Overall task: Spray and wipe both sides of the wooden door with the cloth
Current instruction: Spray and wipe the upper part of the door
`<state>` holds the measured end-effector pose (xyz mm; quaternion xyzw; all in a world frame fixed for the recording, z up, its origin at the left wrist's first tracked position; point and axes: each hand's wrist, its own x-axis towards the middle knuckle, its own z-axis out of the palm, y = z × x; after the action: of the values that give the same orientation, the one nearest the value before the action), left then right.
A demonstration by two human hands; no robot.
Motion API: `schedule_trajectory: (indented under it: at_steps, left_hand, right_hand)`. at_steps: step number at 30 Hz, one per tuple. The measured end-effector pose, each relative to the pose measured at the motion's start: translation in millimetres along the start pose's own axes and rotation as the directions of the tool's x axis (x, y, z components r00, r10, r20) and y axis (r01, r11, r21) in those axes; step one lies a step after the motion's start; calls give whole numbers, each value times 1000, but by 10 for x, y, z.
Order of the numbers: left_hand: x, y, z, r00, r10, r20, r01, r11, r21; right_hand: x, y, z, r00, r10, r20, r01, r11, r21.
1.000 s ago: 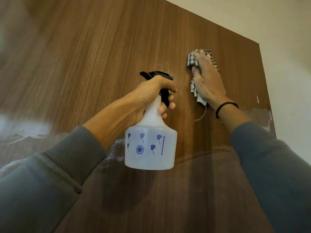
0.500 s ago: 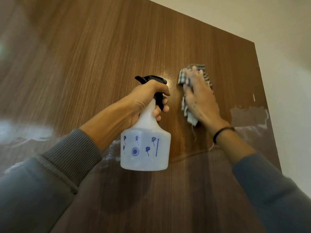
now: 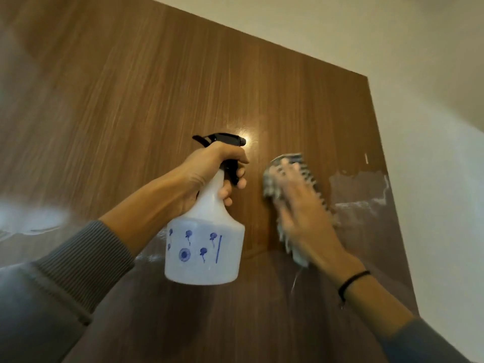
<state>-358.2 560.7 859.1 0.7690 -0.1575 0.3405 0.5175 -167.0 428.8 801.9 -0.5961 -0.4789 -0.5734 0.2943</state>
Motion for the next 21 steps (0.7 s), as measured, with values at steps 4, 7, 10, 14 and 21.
schedule_trajectory:
  at_steps: [4, 7, 10, 14, 21]
  left_hand:
    - [81, -17, 314, 999, -32, 28, 34, 998, -59]
    - [117, -58, 537, 999, -48, 25, 49, 997, -64]
    - [107, -107, 679, 998, -58, 28, 60, 997, -52]
    - [109, -183, 839, 993, -95, 69, 99, 993, -61]
    - [342, -324, 1286, 985, -170, 23, 171, 984, -41]
  right_hand:
    - [-540, 171, -46, 942, -277, 191, 274, 961, 42]
    - [-701, 550, -161, 982, -146, 123, 145, 989, 21]
    - [-811, 807, -320, 997, 72, 25, -74, 992, 99]
    - [-914, 915, -614, 972, 218, -85, -192, 951, 244]
    - [-651, 1086, -943, 896, 397, -199, -322, 889, 327]
